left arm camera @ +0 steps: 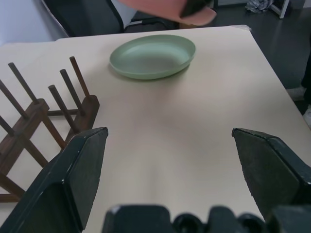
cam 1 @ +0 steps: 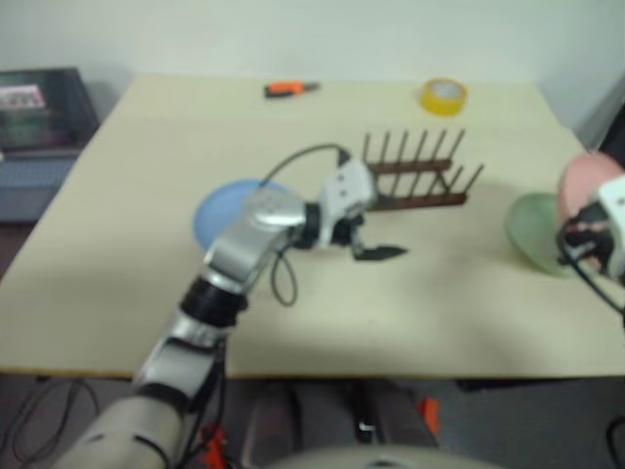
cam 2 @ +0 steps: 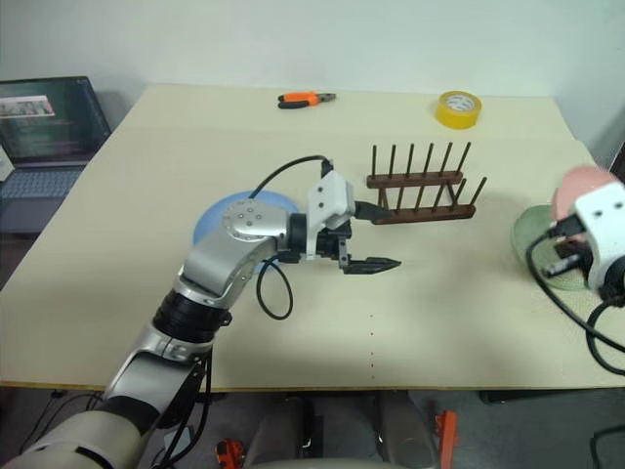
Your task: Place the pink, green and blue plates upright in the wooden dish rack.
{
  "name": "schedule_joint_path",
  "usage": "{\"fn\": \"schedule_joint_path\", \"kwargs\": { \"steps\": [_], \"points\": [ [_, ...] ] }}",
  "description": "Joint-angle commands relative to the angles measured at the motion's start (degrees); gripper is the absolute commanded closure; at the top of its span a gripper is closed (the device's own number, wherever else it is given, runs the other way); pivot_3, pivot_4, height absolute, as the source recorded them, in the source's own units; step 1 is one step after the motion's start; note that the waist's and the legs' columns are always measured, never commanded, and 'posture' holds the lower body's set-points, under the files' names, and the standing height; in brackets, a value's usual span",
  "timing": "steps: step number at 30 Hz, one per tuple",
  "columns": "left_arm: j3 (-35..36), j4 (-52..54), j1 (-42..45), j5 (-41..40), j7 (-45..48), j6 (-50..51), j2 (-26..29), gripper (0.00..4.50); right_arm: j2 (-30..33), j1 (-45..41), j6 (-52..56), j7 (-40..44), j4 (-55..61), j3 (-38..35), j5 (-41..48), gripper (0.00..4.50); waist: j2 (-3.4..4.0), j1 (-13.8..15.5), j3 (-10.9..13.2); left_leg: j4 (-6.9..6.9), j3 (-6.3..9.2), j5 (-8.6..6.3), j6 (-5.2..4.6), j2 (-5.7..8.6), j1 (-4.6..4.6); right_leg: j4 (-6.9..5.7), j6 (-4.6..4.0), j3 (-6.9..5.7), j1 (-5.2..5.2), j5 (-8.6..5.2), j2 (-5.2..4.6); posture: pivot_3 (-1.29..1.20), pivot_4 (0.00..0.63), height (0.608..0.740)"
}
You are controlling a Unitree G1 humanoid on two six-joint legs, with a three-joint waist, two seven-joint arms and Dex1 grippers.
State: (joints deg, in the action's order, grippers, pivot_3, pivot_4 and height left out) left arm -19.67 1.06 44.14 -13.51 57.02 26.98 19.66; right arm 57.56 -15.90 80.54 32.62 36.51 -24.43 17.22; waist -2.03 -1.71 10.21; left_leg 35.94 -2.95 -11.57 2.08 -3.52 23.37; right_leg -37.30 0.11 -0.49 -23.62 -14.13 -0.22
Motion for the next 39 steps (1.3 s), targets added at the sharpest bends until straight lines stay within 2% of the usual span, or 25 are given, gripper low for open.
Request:
{"fn": "schedule_joint_path", "kwargs": {
  "steps": [1, 6, 10, 17, 27, 30, 39],
  "points": [
    [1.73, 0.65, 1.02, -0.09, -0.38, -1.16, 0.00, 0.00, -1.29, -7.80, -5.87, 0.79, -2.25, -0.16, 2.63, 4.46, 0.02, 0.00, 0.00, 0.00, -0.01, 0.00, 0.00, 0.01, 0.06, 0.02, 0.02, 0.00, -0.06, 0.01, 0.00, 0.00, 0.150, 0.740],
    [1.92, 1.19, 0.64, 0.13, -1.14, -1.07, 0.00, 0.00, -8.05, -17.81, -20.45, 2.78, -12.39, 2.97, 5.02, 4.46, 0.04, 0.00, -0.01, 0.01, 0.03, -0.02, -0.04, -0.01, 0.44, 0.18, 0.07, 0.04, -0.30, 0.05, 0.06, 0.00, 0.150, 0.740],
    [2.34, 2.07, 0.23, 0.19, -2.05, -0.62, 0.23, 0.00, -13.77, -26.16, -33.66, 9.01, -27.12, 3.02, 8.81, 4.46, 0.06, 0.09, -0.01, 0.02, -0.06, -0.02, -0.05, 0.02, 0.59, 0.16, 0.08, 0.05, -0.45, 0.07, 0.06, 0.00, 0.150, 0.740],
    [3.12, 4.88, -1.20, 0.09, -3.76, 1.09, 1.54, 0.00, -13.58, -35.45, -47.23, 16.46, -51.99, 5.78, 7.87, 4.46, 0.07, 0.23, -0.01, 0.02, -0.14, -0.02, -0.05, 0.00, 0.56, 0.14, 0.09, 0.08, -0.45, 0.09, 0.05, 0.00, 0.150, 0.740],
    [3.46, 8.30, -2.87, -0.39, -5.84, 3.72, 2.82, 0.00, -12.34, -46.78, -48.43, 30.04, -73.81, 4.42, 13.30, 4.46, 0.15, 0.04, 0.02, 0.03, -0.27, -0.01, -0.06, -0.04, 0.48, 0.00, 0.08, 0.11, -0.49, 0.09, 0.07, 0.00, 0.150, 0.740],
    [3.48, 8.79, -3.06, -0.23, -6.09, 4.23, 3.20, 0.00, -11.17, -49.72, -50.97, 33.14, -80.96, 5.77, 11.33, 4.46, 0.15, 0.13, 0.02, 0.05, -0.27, -0.01, -0.06, -0.03, 0.47, -0.04, 0.07, 0.10, -0.48, 0.09, 0.06, 0.00, 0.150, 0.740],
    [3.59, 9.15, -3.21, -0.45, -6.61, 4.82, 4.02, 0.00, -10.79, -52.60, -52.58, 38.75, -89.29, 8.53, 8.28, 4.46, 0.17, 0.07, 0.01, 0.05, -0.30, -0.01, -0.05, -0.03, 0.46, -0.10, 0.07, 0.16, -0.51, 0.10, 0.06, 0.00, 0.150, 0.740]
  ]
}}
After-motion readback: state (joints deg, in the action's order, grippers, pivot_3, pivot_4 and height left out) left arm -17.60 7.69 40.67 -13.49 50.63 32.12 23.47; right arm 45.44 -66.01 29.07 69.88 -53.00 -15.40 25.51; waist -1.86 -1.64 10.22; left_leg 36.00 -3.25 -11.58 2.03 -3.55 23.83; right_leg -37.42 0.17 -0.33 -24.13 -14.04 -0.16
